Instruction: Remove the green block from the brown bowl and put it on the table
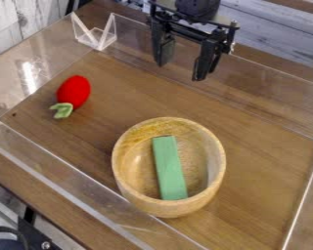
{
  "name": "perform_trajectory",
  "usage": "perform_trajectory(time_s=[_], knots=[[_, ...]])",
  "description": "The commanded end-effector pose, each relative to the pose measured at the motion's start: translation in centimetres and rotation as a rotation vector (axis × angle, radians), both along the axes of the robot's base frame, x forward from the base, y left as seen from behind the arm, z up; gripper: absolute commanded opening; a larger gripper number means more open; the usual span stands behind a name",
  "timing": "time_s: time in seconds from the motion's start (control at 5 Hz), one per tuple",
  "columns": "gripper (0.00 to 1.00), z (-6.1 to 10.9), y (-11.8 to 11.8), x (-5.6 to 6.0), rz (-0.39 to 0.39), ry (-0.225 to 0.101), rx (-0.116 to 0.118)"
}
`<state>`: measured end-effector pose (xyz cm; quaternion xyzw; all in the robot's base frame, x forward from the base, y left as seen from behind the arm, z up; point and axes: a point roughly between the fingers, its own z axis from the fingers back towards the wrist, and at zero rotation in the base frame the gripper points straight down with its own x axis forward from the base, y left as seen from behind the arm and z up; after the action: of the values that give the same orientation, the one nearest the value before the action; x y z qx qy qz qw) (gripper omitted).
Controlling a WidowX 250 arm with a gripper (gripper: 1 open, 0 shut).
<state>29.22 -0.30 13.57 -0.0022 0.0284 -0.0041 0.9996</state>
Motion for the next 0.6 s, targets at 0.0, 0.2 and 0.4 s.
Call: perform_trajectory(time_s=[0.0,0.2,0.4], knots=[[1.00,-1.1,-0.7,-1.5,0.100,0.018,-0.010],[1.00,-2.6,-2.2,-3.9,0.242,0.035,-0.035],[1.00,-3.6,-3.5,-6.2,0.350,0.020,-0.041]])
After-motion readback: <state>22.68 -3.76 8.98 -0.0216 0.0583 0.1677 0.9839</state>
